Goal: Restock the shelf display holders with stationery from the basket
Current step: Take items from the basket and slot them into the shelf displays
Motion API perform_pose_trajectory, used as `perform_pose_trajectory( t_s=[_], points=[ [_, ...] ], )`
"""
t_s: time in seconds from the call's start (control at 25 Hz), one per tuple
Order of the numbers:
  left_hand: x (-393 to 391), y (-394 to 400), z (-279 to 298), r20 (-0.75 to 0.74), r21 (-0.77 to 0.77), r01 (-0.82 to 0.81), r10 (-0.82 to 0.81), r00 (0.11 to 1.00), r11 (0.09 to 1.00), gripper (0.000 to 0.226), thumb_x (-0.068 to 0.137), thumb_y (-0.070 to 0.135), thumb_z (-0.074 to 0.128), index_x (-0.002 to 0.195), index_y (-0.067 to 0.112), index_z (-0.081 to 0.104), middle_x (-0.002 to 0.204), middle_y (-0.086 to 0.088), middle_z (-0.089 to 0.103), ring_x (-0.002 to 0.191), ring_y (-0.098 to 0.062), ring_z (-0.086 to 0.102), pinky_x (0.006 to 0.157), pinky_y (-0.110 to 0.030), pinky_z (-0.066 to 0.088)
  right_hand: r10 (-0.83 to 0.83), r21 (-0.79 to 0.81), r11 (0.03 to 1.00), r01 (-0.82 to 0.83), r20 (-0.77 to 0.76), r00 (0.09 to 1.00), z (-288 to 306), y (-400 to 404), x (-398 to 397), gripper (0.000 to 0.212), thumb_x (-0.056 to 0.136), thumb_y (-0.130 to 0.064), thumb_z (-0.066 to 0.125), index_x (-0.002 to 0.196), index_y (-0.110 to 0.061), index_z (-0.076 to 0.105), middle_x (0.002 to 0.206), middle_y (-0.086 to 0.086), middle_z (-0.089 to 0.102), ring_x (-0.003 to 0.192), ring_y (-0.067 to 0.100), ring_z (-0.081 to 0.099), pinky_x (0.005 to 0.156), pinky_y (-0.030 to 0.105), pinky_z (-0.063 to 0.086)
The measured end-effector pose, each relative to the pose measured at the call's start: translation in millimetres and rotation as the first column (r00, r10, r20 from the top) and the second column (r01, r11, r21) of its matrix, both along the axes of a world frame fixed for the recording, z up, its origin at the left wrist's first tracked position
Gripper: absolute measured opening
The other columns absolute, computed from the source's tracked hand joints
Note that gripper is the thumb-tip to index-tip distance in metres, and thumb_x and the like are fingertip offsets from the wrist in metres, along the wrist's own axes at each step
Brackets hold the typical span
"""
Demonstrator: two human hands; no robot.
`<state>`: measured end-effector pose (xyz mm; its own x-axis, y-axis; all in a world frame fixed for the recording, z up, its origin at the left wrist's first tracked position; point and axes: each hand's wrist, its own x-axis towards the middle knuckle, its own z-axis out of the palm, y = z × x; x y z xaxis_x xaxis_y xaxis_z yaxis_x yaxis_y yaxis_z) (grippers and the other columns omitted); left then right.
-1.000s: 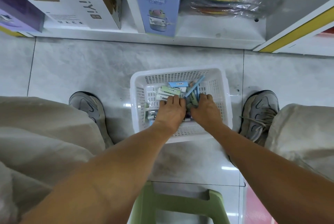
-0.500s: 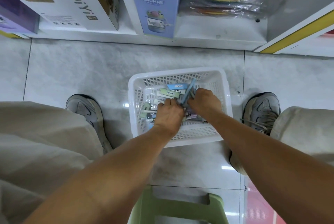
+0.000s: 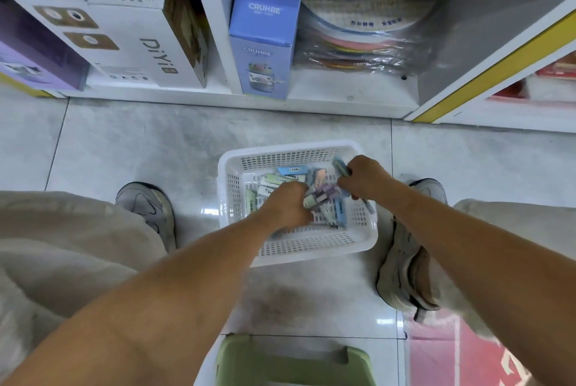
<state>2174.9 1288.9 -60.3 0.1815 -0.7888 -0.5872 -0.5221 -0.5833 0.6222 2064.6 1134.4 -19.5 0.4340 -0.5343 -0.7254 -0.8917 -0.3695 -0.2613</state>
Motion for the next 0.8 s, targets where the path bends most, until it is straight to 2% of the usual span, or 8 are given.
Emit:
perform_pose_trajectory(
  t_s=[0.08, 0.16, 0.24, 0.32, 0.4, 0.56, 0.68, 0.8],
  points=[
    [3, -7, 12, -0.123, -0.008, -0.169, 0.167, 0.978, 0.986, 0.020, 0.072, 0.014, 0.080, 0.084, 0.020, 0.066, 0.079, 0.003, 0.066, 0.078, -0.020, 0.067, 0.054, -0.018, 0.042, -0.024, 0.024, 0.999, 0.023, 0.050, 0.998, 14, -9, -3, 0.030, 0.091, -0.017, 0.063, 0.063, -0.009, 0.060, 0.049, 0.001, 0.061, 0.042, 0.009, 0.055, 0.046, 0.019, 0.042],
    [6, -12, 27, -0.236, 0.013, -0.370, 0.363, 0.901, 0.929, 0.017, 0.070, 0.008, 0.078, 0.083, 0.012, 0.067, 0.079, -0.006, 0.071, 0.075, -0.023, 0.069, 0.057, -0.026, 0.052, -0.109, 0.069, 0.992, 0.101, 0.127, 0.986, 30, -12, -9, 0.028, 0.092, -0.019, 0.064, 0.066, -0.009, 0.065, 0.048, -0.001, 0.063, 0.038, 0.004, 0.053, 0.043, 0.016, 0.041],
    [8, -16, 45, -0.399, 0.039, -0.542, 0.511, 0.762, 0.839, 0.019, 0.070, -0.001, 0.075, 0.088, -0.001, 0.070, 0.085, -0.020, 0.073, 0.075, -0.031, 0.072, 0.068, -0.043, 0.062, -0.281, 0.220, 0.946, 0.236, 0.201, 0.938, 47, -11, -14, 0.019, 0.093, -0.021, 0.066, 0.082, -0.006, 0.071, 0.058, 0.002, 0.069, 0.049, 0.006, 0.061, 0.048, 0.019, 0.047],
    [11, -20, 68, -0.525, 0.096, -0.663, 0.604, 0.599, 0.742, 0.021, 0.071, -0.005, 0.074, 0.091, -0.006, 0.069, 0.087, -0.028, 0.072, 0.075, -0.035, 0.072, 0.073, -0.053, 0.061, -0.417, 0.396, 0.866, 0.305, 0.237, 0.877, 66, -9, -13, 0.019, 0.093, -0.022, 0.067, 0.094, -0.004, 0.072, 0.070, 0.009, 0.072, 0.062, 0.013, 0.065, 0.059, 0.025, 0.049],
    [14, -25, 90, -0.607, 0.127, -0.717, 0.625, 0.490, 0.685, 0.021, 0.072, -0.003, 0.076, 0.092, -0.005, 0.071, 0.090, -0.028, 0.072, 0.082, -0.040, 0.073, 0.077, -0.054, 0.060, -0.479, 0.506, 0.807, 0.306, 0.256, 0.840, 85, -5, -9, 0.018, 0.094, -0.020, 0.068, 0.099, -0.003, 0.071, 0.077, 0.012, 0.072, 0.067, 0.016, 0.066, 0.065, 0.029, 0.048],
    [26, -31, 141, -0.716, 0.114, -0.771, 0.590, 0.374, 0.627, 0.022, 0.073, -0.008, 0.074, 0.094, -0.004, 0.072, 0.092, -0.025, 0.074, 0.085, -0.040, 0.073, 0.078, -0.054, 0.060, -0.461, 0.591, 0.778, 0.214, 0.306, 0.833, 131, 0, 5, 0.011, 0.095, -0.016, 0.067, 0.100, -0.007, 0.072, 0.085, 0.011, 0.072, 0.065, 0.015, 0.064, 0.057, 0.024, 0.047],
    [35, -25, 185, -0.757, 0.087, -0.780, 0.550, 0.353, 0.620, 0.022, 0.073, -0.009, 0.077, 0.094, -0.004, 0.071, 0.093, -0.025, 0.074, 0.083, -0.038, 0.074, 0.072, -0.049, 0.061, -0.417, 0.605, 0.786, 0.128, 0.364, 0.833, 172, 6, 10, 0.011, 0.095, -0.015, 0.067, 0.098, -0.005, 0.072, 0.088, 0.016, 0.069, 0.065, 0.017, 0.064, 0.055, 0.025, 0.045],
    [40, -21, 222, -0.752, 0.030, -0.773, 0.524, 0.400, 0.634, 0.029, 0.072, -0.007, 0.079, 0.100, -0.004, 0.072, 0.096, -0.022, 0.075, 0.089, -0.036, 0.074, 0.078, -0.047, 0.061, -0.391, 0.582, 0.808, 0.091, 0.413, 0.822, 206, 12, 16, 0.008, 0.095, -0.014, 0.067, 0.095, -0.006, 0.070, 0.084, 0.016, 0.066, 0.061, 0.018, 0.064, 0.051, 0.023, 0.044]
  ],
)
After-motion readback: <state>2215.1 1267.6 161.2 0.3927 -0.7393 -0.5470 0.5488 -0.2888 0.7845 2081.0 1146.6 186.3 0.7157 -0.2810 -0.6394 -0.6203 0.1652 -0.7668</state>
